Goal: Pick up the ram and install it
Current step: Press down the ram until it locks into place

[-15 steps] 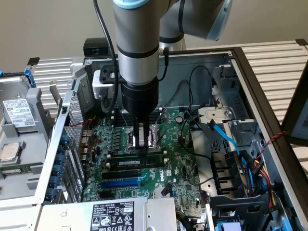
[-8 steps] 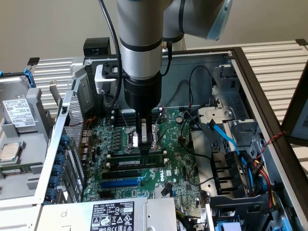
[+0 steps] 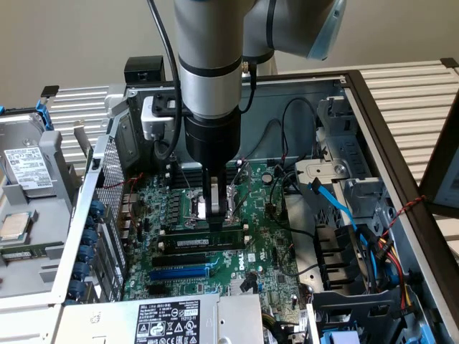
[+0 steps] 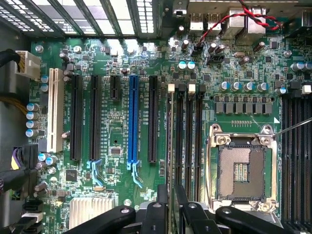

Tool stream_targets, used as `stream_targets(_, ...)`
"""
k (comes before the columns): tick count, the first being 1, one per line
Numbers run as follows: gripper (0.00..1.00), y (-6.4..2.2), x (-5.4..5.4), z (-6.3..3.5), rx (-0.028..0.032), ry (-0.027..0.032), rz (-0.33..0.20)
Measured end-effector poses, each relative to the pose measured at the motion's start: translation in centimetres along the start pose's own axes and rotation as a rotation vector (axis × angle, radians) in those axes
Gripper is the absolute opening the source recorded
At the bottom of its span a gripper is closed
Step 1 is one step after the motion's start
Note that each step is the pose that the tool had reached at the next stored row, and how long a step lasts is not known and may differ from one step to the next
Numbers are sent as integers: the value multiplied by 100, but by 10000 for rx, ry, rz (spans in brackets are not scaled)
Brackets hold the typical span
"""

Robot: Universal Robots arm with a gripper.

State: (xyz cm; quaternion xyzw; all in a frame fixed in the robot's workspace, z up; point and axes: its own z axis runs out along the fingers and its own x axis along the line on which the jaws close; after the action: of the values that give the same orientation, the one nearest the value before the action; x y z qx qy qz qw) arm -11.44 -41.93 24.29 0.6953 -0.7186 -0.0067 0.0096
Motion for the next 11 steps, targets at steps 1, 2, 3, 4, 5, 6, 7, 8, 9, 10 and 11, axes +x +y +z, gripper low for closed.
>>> stream_targets(1, 20, 0, 0, 0, 0, 0, 0)
stream_targets(2, 20, 0, 0, 0, 0, -1, 0)
stream_targets(3, 20, 0, 0, 0, 0, 0, 0)
stream_targets(4, 18, 0, 0, 0, 0, 0, 0)
stream_targets(5, 18, 0, 0, 0, 0, 0, 0)
stream_targets(6, 12, 0, 0, 0, 0, 0, 0)
stream_targets(7, 10, 0, 0, 0, 0, 0, 0)
stream_targets(8, 10, 0, 0, 0, 0, 0, 0)
stream_targets(9, 10, 0, 0, 0, 0, 0, 0)
stream_targets(10, 10, 0, 0, 0, 0, 1, 0)
stream_targets(11, 10, 0, 0, 0, 0, 0, 0)
